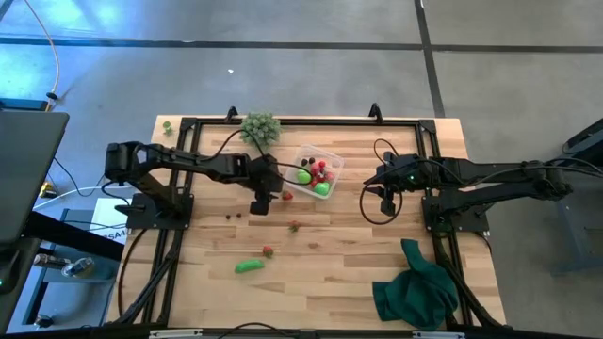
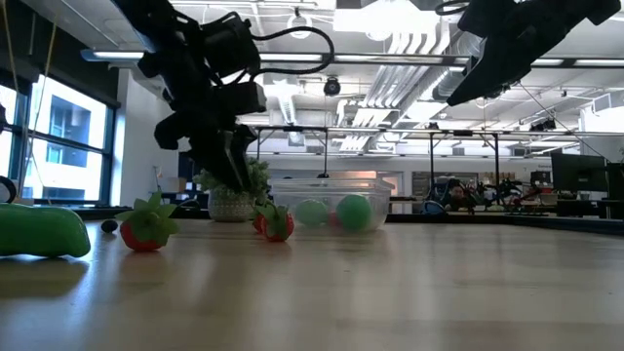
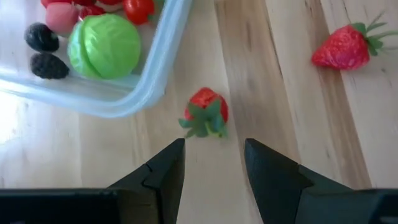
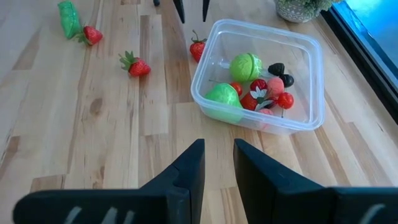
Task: Pick and placing Produce into tupperware
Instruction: Put the strawberry into the transparent container
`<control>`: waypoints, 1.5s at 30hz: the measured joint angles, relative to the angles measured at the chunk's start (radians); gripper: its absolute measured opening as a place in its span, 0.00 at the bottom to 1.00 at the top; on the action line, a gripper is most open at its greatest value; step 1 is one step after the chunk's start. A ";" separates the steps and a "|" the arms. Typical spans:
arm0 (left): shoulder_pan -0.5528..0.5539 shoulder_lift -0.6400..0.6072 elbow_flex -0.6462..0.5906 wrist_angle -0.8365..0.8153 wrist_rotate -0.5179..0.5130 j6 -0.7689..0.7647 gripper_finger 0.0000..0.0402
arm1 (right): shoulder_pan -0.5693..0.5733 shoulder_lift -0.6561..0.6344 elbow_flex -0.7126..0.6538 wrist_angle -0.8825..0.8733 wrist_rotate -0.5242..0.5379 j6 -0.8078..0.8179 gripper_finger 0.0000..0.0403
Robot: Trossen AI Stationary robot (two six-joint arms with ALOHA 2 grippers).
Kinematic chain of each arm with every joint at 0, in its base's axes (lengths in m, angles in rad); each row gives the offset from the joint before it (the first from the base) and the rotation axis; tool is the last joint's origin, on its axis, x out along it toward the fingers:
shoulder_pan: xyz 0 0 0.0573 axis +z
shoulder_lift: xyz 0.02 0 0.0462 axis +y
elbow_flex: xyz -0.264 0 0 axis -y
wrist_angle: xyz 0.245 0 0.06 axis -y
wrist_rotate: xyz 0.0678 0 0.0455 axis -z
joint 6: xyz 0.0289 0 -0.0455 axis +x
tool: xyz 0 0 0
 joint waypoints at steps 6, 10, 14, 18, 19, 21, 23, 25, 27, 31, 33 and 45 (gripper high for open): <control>-0.006 0.049 -0.001 0.032 0.017 -0.028 0.39 | 0.000 0.000 0.000 -0.001 0.000 0.000 0.19; -0.006 0.064 0.000 0.047 0.013 -0.031 0.39 | 0.000 0.000 0.000 -0.001 0.000 0.000 0.19; -0.006 0.075 0.000 0.084 -0.001 -0.031 0.39 | 0.000 0.000 -0.001 0.000 0.001 0.000 0.19; -0.006 0.082 0.000 0.124 -0.004 -0.038 0.39 | 0.000 0.000 0.000 0.000 0.001 0.000 0.19; -0.006 0.087 0.001 0.135 -0.005 -0.038 0.39 | 0.000 0.000 -0.001 0.000 0.001 0.000 0.19; -0.006 0.090 0.000 0.127 -0.004 -0.038 0.39 | 0.000 0.000 -0.001 0.000 0.001 0.000 0.19; -0.006 0.095 0.001 0.133 -0.003 -0.038 0.39 | 0.000 0.000 0.000 0.000 0.001 0.000 0.19; -0.006 0.108 0.001 0.133 -0.001 -0.038 0.39 | 0.000 0.000 0.000 0.000 0.001 0.000 0.19; -0.006 0.123 0.000 0.138 0.004 -0.038 0.39 | 0.000 0.000 0.000 0.000 0.001 0.000 0.19; -0.006 0.146 0.000 0.146 0.003 -0.049 0.46 | 0.000 0.000 0.000 -0.001 0.001 0.000 0.19; -0.006 0.150 0.000 0.155 -0.004 -0.056 0.51 | 0.000 0.000 0.000 0.000 0.004 0.000 0.19; -0.006 0.164 0.001 0.202 0.018 -0.076 0.69 | 0.000 0.000 0.000 0.000 0.004 0.000 0.19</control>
